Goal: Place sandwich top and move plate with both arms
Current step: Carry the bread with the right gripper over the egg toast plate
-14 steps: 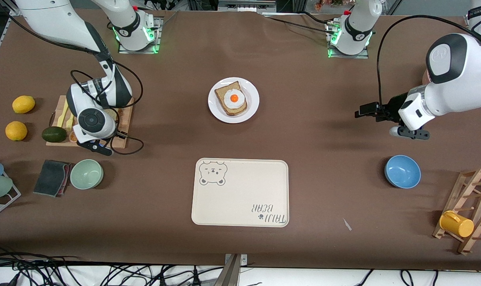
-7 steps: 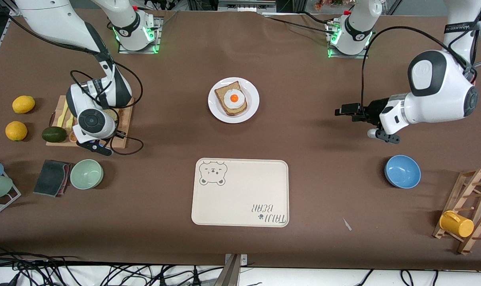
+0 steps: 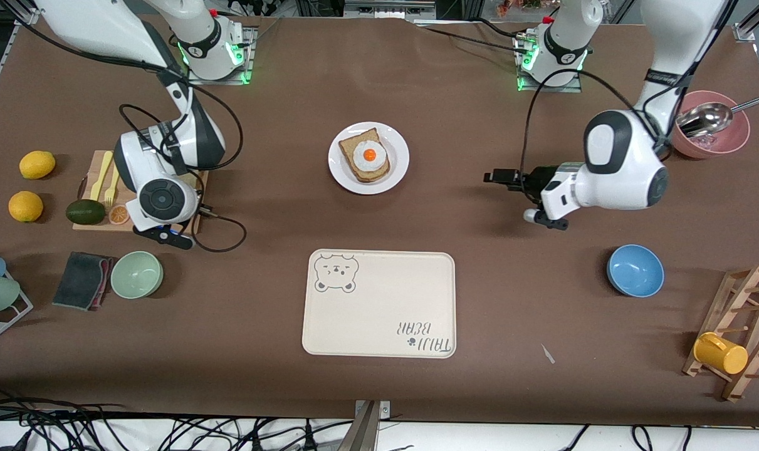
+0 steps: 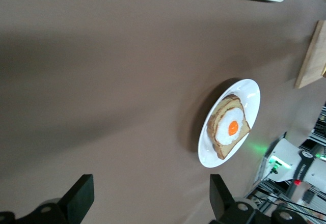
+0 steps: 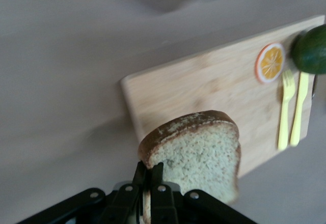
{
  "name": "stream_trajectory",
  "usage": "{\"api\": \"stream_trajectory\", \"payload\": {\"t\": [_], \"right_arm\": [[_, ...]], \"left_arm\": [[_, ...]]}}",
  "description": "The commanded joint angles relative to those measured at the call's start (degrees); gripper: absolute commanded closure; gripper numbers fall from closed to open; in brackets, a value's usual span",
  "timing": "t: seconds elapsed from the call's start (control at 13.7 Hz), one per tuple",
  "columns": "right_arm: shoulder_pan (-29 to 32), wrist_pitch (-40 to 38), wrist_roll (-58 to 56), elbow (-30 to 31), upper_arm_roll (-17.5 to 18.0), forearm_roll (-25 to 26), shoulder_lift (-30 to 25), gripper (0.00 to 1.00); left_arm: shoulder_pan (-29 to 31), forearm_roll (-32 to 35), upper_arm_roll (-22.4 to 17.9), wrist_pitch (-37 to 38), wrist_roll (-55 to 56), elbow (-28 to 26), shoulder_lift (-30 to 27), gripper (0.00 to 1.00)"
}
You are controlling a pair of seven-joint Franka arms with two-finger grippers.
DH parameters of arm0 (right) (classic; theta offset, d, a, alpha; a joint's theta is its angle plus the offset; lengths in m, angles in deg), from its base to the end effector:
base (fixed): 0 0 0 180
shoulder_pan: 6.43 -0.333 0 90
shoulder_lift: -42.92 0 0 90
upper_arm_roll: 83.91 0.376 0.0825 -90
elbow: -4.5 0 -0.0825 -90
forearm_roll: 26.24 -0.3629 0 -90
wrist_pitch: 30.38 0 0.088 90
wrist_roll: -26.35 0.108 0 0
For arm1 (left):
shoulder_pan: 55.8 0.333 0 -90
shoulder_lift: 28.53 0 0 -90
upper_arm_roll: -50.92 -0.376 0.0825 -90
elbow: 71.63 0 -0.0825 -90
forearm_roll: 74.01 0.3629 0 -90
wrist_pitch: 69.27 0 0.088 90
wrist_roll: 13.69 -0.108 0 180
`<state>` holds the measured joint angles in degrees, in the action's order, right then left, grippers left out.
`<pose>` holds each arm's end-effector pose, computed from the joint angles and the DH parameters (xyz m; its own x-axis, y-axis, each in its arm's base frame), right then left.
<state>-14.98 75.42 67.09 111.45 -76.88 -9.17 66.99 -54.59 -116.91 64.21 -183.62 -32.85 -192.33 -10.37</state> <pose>0.5785 0.1303 0.3347 0.9214 -0.3265 -0.2108 -0.2194 -0.8847 0.4112 0.5250 -0.1498 0.3291 0.9334 -0.1861 -0.3068 0.0573 -0.7668 0.6394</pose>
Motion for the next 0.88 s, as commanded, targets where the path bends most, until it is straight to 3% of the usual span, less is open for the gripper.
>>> {"api": "stream_trajectory", "payload": {"t": [0.0,0.15,0.37,0.59,0.73,0.8], "right_arm": [[-0.1,-6.9,1.2,-6.2,5.4,-6.0,-0.2,1.0],[-0.9,-8.0,4.0,-8.4,7.9,-11.6,-0.1,1.0],[-6.9,-7.8,10.0,-9.7,9.4,-12.9,0.4,1.0],[-12.8,-3.9,16.6,-10.3,9.6,-19.5,1.9,1.0],[-16.6,-1.9,22.5,-12.4,9.6,-19.7,4.6,1.0],[-18.5,-1.4,24.2,-14.5,9.6,-19.7,6.6,1.0]], "left_arm": [[-0.5,-4.9,2.3,-3.6,-2.6,-1.5,0.8,0.0],[-0.4,-9.2,4.0,-8.2,-5.5,-4.5,1.2,0.06],[-0.6,-25.4,4.8,-9.9,-20.5,-8.1,3.4,0.05],[-0.6,-29.4,5.3,-9.4,-23.2,-9.5,4.1,0.06],[-0.7,-31.0,6.7,-9.4,-23.3,-9.5,4.2,0.17],[-1.2,-32.1,6.9,-9.5,-24.2,-9.6,4.2,0.18]]}}
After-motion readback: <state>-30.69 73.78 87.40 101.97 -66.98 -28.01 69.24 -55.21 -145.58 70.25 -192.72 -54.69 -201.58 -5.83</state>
